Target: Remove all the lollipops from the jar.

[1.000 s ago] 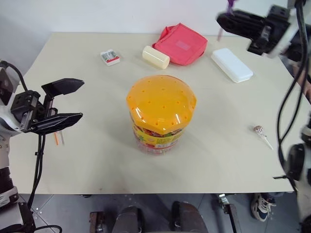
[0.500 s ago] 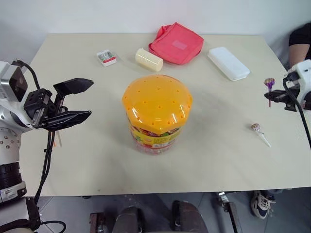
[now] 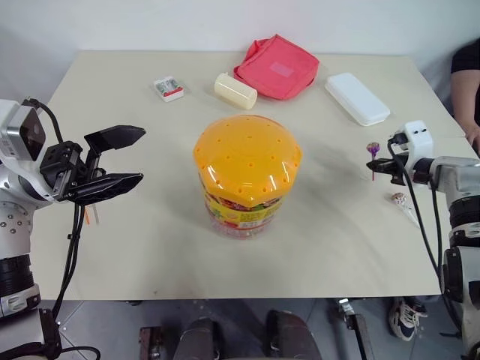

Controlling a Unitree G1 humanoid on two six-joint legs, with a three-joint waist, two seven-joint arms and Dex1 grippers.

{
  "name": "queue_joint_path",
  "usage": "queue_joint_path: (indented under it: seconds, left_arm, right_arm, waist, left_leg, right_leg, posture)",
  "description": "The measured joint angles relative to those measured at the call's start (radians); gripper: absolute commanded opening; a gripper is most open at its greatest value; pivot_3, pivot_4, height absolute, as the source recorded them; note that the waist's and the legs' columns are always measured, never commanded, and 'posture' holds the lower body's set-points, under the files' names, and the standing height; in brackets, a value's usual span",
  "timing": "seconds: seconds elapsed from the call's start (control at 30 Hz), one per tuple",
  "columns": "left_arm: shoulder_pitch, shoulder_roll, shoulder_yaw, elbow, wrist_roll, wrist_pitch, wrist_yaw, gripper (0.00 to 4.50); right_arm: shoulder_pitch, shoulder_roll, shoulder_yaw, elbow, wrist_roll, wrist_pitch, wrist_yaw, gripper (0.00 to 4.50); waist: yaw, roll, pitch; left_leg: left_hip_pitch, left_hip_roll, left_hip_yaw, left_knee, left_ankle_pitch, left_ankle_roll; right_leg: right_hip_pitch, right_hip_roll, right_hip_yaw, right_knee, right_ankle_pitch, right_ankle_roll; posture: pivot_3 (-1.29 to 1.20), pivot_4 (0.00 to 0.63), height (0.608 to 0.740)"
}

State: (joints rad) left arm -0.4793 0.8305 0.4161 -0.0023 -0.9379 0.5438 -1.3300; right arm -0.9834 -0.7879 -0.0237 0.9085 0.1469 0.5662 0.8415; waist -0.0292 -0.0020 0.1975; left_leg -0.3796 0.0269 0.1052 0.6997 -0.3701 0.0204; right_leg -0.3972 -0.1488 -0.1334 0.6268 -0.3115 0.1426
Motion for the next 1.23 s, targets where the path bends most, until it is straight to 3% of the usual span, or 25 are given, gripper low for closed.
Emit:
queue_joint_path:
  seconds: [0.07, 0.4, 0.53, 0.67, 0.83, 0.9, 1.0, 1.23]
  left_arm:
    - [0.012, 0.0, 0.003, -0.007, -0.001, 0.001, 0.006, 4.5]
    - [0.027, 0.003, 0.004, -0.022, 0.001, 0.005, 0.028, 4.5]
    - [0.026, 0.002, 0.004, -0.018, 0.022, 0.031, 0.112, 4.5]
    - [0.049, -0.008, 0.008, -0.007, 0.033, 0.059, 0.204, 4.5]
    - [0.154, 0.013, 0.002, -0.032, 0.084, 0.122, 0.313, 4.5]
    - [0.204, 0.009, 0.004, -0.068, 0.103, 0.106, 0.327, 4.5]
    - [0.28, 0.008, 0.005, -0.085, 0.135, 0.087, 0.335, 4.5]
    - [0.423, -0.053, 0.053, -0.181, 0.135, 0.035, 0.335, 4.5]
  right_arm:
    - [0.0, 0.0, 0.0, 0.001, -0.009, 0.0, 0.006, 1.01]
    - [0.037, -0.034, 0.0, -0.085, -0.012, 0.031, 0.055, 4.39]
    - [0.116, -0.076, -0.029, -0.247, 0.023, 0.086, 0.103, 4.45]
    - [0.273, -0.091, -0.146, -0.574, 0.175, 0.134, 0.195, 4.45]
    - [0.558, -0.073, -0.286, -0.961, 0.407, 0.143, 0.337, 4.45]
    - [0.703, -0.072, -0.272, -1.065, 0.425, 0.073, 0.404, 4.45]
    - [0.84, -0.058, -0.176, -1.07, 0.346, -0.055, 0.43, 4.45]
    - [0.851, 0.132, -0.125, -0.969, 0.257, -0.179, 0.23, 4.45]
  waist:
    - [-0.002, 0.0, 0.0]
    - [0.001, 0.0, 0.0]
    - [0.002, 0.0, 0.0]
    - [0.003, 0.0, 0.0]
    - [0.007, 0.0, 0.0]
    - [0.014, -0.001, -0.001]
    - [0.027, -0.003, -0.002]
    - [0.029, -0.003, -0.002]
  left_leg:
    - [0.0, 0.0, 0.0, 0.0, 0.0, 0.0]
    - [0.0, 0.0, -0.001, 0.0, 0.0, 0.0]
    - [0.0, 0.0, -0.003, 0.0, 0.0, 0.0]
    - [0.0, 0.0, -0.008, 0.0, 0.0, 0.0]
    - [0.0, 0.0, -0.009, 0.0, 0.0, 0.0]
    - [0.001, 0.0, -0.01, 0.0, 0.0, 0.0]
    - [0.003, -0.001, -0.007, 0.001, 0.0, 0.0]
    - [0.005, 0.001, -0.006, 0.002, 0.0, 0.0]
  right_leg:
    - [0.0, 0.0, 0.0, 0.0, 0.0, 0.0]
    - [0.0, 0.0, 0.0, 0.0, 0.0, 0.0]
    - [0.0, 0.0, 0.0, 0.0, 0.0, 0.0]
    - [0.0, 0.0, 0.0, 0.001, 0.0, 0.0]
    - [0.001, 0.001, 0.0, 0.0, 0.0, 0.0]
    - [0.002, 0.001, 0.0, 0.0, 0.0, 0.0]
    - [0.003, 0.0, 0.002, -0.001, 0.0, 0.0]
    - [0.005, 0.001, 0.003, -0.001, 0.0, 0.0]
  posture:
    - [0.0, 0.15, 0.74]
    - [0.0, 0.15, 0.74]
    - [0.0, 0.15, 0.74]
    - [0.0, 0.15, 0.74]
    - [0.0, 0.15, 0.74]
    - [0.0, 0.15, 0.74]
    - [0.0, 0.15, 0.74]
    - [0.0, 0.15, 0.74]
